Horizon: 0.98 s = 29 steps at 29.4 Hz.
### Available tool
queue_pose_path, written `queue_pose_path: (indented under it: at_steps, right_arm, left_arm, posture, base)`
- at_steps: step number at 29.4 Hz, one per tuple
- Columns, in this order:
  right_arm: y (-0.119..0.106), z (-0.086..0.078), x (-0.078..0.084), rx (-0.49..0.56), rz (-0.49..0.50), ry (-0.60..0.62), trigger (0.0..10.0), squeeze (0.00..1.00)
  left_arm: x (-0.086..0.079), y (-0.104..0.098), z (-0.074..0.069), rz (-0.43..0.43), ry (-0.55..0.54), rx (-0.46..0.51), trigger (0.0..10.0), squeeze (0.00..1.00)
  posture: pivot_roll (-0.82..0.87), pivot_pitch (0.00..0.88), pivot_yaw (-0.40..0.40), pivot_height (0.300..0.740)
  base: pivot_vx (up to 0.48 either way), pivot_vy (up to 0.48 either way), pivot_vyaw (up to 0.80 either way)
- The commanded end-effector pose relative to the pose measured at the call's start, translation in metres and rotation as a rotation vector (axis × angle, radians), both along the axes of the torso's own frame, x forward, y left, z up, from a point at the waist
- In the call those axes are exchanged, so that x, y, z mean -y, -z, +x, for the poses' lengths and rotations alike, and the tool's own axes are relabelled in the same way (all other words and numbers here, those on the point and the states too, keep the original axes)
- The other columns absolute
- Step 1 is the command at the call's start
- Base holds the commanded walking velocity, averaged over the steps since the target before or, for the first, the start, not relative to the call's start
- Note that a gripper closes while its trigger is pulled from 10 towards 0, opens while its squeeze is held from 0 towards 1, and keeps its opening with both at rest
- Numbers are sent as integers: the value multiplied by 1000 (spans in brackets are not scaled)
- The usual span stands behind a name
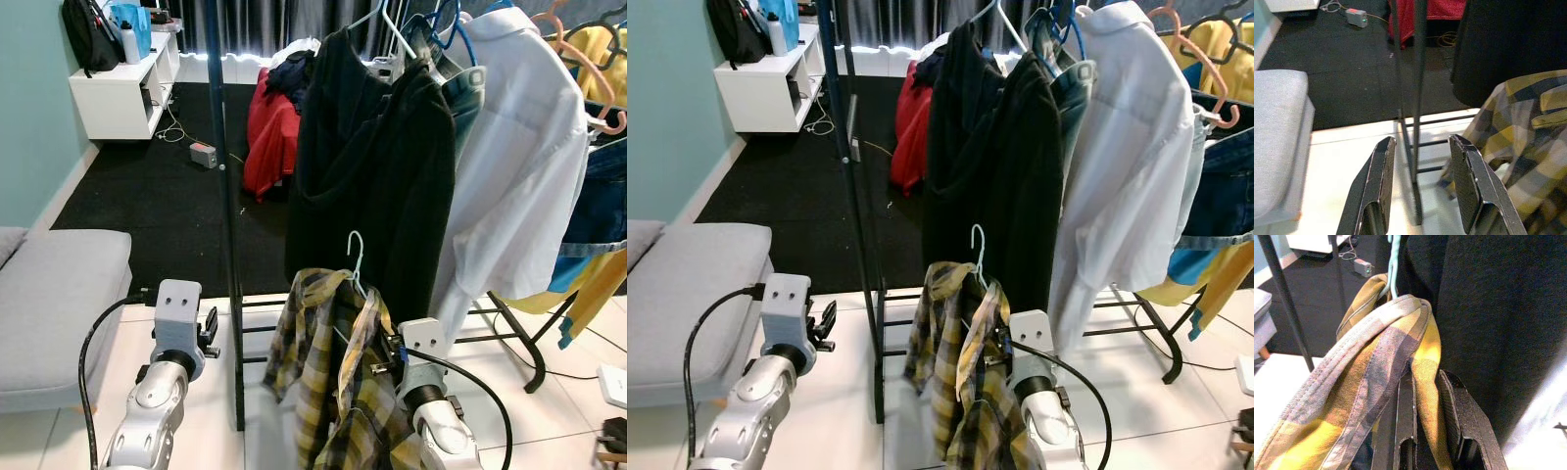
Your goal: Hang hanger
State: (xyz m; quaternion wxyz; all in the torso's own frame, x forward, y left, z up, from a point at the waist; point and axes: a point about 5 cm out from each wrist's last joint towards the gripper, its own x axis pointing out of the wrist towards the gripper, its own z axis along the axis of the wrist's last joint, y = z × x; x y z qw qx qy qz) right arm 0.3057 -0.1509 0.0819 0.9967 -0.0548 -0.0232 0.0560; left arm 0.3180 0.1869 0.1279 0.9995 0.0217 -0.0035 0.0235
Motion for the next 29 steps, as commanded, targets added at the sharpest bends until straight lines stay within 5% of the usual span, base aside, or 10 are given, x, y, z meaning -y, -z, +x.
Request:
queue_pose_path:
  at_steps: [1,19,29]
  right_arm:
    - [-6,2,-1,28,11,5,10000,0]
    - [0,1,-1,-24,14,17,10000,0]
    - [0,0,-20,-30,-18,-39,10000,0]
  left_arm:
    - [-5,8,-4,14,-5,-38,10000,0]
    - [-2,19,-4,45,5,-89,10000,0]
    - [-24,18,-9,52,-19,-105,10000,0]
  posture:
    - [58,132,-25,740]
    - [62,129,-28,740]
    - [3,139,7,740]
  base:
    - [0,0,0]
    - [0,0,0]
    - [0,0,0]
